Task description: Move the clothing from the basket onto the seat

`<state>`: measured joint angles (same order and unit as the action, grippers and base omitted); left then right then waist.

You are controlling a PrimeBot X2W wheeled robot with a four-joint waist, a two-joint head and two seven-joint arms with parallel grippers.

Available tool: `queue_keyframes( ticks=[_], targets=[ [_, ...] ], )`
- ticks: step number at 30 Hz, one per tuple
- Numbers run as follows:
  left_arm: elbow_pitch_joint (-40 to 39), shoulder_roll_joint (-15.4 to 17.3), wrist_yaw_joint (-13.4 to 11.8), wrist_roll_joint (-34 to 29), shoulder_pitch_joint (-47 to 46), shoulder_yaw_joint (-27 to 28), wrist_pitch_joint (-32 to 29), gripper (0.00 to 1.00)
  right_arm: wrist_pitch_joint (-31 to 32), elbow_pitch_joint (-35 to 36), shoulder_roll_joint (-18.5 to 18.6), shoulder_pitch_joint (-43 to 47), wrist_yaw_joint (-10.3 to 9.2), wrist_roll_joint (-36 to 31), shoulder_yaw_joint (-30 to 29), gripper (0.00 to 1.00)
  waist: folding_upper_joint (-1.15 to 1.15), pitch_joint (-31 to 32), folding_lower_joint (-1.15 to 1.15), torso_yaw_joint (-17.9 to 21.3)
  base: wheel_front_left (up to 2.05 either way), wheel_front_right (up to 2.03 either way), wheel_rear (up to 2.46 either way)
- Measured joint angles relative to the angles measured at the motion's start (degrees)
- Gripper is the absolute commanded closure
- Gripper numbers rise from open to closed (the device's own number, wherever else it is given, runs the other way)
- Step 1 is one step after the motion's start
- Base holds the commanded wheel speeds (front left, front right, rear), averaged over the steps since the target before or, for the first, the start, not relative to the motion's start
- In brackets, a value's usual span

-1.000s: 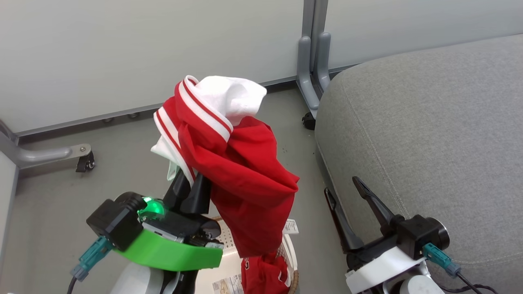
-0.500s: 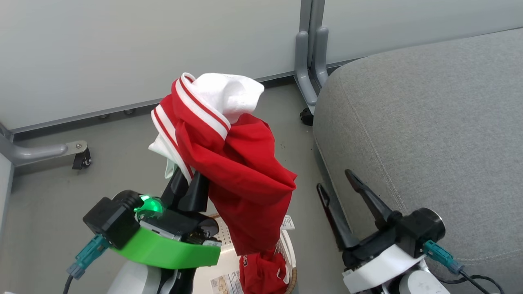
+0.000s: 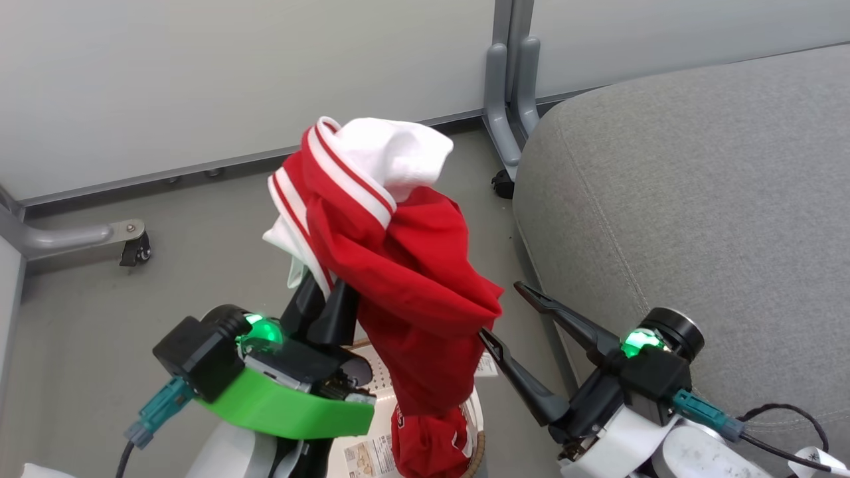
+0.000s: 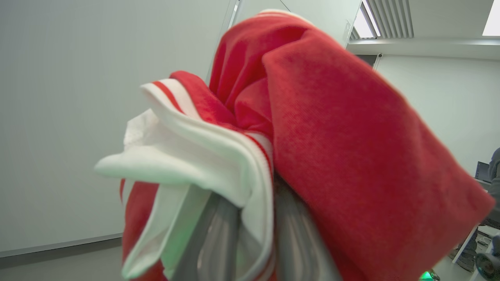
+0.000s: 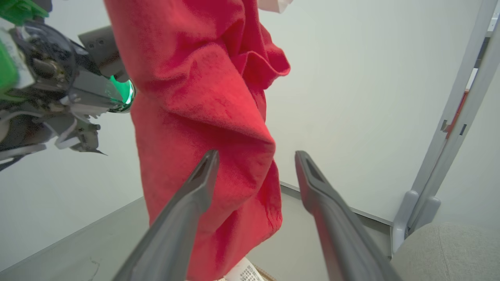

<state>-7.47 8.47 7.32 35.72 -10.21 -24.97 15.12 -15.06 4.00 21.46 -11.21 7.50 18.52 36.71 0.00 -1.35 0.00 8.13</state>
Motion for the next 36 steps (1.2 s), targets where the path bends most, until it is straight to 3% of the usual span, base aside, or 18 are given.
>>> queue_keyframes(
  ticks=[13,36],
  targets=[
    [-0.57,1.58,0.0,2.33,-2.57,-6.48,0.0,1.0,0.0,-3.46,3.64,-9.16,0.0,-0.74,9.42,0.0,0.0,-0.22,0.0,-2.02,0.0,0.0,0.0],
    [1.07,1.6,-0.01,2.92,-3.13,-10.91,0.01,1.0,0.0,-8.08,-2.59,-12.68,0.0,-0.56,13.14,0.0,0.0,0.86,0.0,-3.45,0.0,0.0,0.0]
  ],
)
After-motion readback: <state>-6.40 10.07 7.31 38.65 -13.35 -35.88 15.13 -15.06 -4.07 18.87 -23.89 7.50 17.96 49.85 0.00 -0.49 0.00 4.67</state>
